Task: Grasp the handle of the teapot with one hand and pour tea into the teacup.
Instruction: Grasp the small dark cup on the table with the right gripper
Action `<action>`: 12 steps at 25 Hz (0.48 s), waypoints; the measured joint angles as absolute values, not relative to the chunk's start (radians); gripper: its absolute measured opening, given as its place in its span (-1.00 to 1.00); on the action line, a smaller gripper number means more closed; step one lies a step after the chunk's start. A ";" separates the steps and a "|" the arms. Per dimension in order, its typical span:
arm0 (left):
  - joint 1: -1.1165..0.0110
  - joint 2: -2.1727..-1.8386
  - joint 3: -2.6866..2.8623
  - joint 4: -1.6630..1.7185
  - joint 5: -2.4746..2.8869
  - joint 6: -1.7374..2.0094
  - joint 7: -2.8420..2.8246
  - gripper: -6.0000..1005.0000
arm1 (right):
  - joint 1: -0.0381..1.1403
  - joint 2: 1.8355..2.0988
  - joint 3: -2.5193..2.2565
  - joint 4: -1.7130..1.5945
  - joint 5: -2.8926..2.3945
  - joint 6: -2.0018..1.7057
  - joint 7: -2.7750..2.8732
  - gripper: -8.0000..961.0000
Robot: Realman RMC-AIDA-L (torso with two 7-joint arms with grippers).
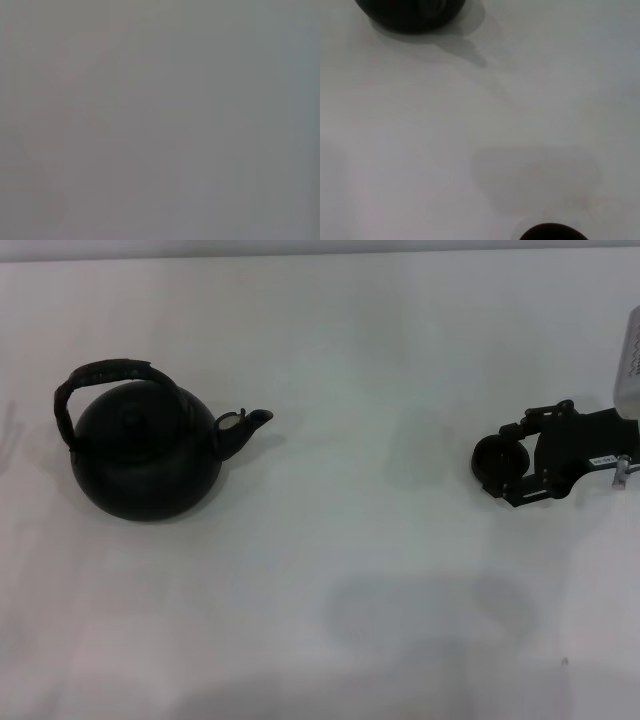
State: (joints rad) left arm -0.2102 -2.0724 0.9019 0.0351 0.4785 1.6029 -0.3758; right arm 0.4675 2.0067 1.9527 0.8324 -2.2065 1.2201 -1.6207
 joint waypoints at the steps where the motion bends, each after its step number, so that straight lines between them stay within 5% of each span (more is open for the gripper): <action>1: -0.210 -2.072 0.902 0.035 0.479 1.603 -0.376 0.77 | 0.468 2.007 1.950 0.832 -2.209 1.217 -1.621 0.74; 12: -0.210 -2.072 0.902 0.035 0.479 1.603 -0.376 0.77 | 0.468 2.008 1.933 0.831 -2.221 1.204 -1.618 0.61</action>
